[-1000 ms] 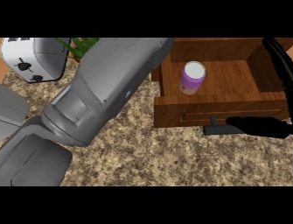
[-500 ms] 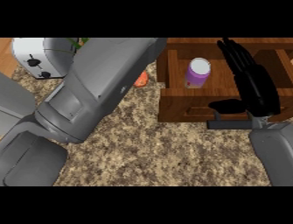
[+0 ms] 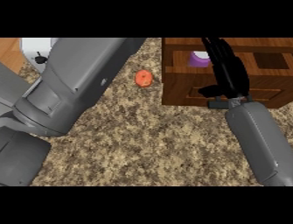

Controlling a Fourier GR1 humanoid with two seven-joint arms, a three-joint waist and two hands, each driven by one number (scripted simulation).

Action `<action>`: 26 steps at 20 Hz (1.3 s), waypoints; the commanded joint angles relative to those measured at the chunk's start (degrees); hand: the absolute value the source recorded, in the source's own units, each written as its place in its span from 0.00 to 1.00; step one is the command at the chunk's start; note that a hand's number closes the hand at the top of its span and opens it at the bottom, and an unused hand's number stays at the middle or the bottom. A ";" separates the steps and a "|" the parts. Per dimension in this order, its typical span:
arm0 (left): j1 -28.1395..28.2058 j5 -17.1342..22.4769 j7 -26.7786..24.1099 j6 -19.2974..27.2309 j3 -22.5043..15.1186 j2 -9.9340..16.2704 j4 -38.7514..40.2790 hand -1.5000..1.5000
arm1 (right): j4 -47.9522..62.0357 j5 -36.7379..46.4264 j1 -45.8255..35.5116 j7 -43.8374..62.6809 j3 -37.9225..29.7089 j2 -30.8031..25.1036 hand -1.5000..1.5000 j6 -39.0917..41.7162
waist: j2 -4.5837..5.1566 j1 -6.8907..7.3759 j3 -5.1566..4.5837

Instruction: Pick up the can, place it into the drawer and close the drawer

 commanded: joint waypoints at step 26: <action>16.13 -2.87 9.95 -3.53 -2.93 10.11 -23.24 0.00 | 39.98 3.06 -33.80 -2.12 -12.53 0.06 0.00 -17.62 | 0.13 5.59 0.01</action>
